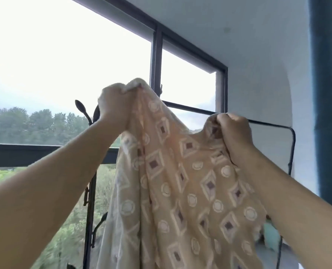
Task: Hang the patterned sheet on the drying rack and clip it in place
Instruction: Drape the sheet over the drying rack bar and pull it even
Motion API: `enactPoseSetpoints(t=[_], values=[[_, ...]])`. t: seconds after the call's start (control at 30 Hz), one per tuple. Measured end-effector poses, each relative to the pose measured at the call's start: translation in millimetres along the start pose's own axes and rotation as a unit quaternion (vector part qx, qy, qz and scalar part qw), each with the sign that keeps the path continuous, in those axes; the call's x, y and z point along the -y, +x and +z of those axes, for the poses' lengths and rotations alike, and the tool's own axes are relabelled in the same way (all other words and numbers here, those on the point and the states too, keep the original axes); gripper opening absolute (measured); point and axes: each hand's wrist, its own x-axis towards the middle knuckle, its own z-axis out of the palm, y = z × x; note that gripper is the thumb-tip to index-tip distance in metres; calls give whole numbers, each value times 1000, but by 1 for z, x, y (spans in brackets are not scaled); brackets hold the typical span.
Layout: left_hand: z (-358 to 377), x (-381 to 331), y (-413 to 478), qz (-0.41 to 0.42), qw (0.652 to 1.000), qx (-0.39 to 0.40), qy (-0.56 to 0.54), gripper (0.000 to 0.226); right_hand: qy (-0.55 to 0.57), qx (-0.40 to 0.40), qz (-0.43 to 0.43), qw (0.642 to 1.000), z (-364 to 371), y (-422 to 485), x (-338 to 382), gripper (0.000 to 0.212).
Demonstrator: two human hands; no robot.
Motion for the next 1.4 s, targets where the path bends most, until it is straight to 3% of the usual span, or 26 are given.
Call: enactPoseSetpoints(t=[0.07,0.13,0.27,0.33,0.4,0.53,0.6,0.7,0.8,0.87,0.93,1.03,1.1,1.23,1.33,1.4], values=[[8,0,-3,-11,989,140,43,36,6,28,25,999,4,-2,-2,31],[13,17,-11,-58,955,274,95,31,-24,55,45,997,5,-5,-10,39],[4,40,-20,-102,949,288,82,26,-47,34,47,997,-6,0,-25,28],[3,43,-25,-102,946,298,70,24,-36,63,46,996,-9,-2,-22,17],[4,36,-29,-90,944,313,48,21,-9,143,40,989,-6,-13,-11,11],[11,8,-35,-52,941,333,38,17,-18,364,71,928,12,-39,10,34],[11,2,-39,-35,936,344,56,14,-29,406,87,909,23,-46,10,22],[4,-1,-44,-22,929,364,56,12,5,325,61,944,33,-46,1,10],[0,8,-53,-36,891,439,108,13,39,221,40,974,37,-39,-3,8],[0,23,-62,-81,878,460,103,5,47,176,33,983,38,-36,-1,11],[1,48,-75,-116,875,470,34,10,51,137,23,989,37,-35,1,15],[6,96,-114,-152,828,539,36,6,92,78,30,992,28,-31,2,21],[15,121,-145,-187,815,548,36,6,102,52,31,993,20,-28,1,22],[28,128,-161,-303,864,390,-98,16,72,32,36,996,5,-27,-10,18],[29,111,-126,-264,905,326,-73,16,-8,32,25,999,-10,-21,-20,17],[21,88,-81,-223,942,227,-110,16,-58,49,22,997,-20,-16,-24,19]])
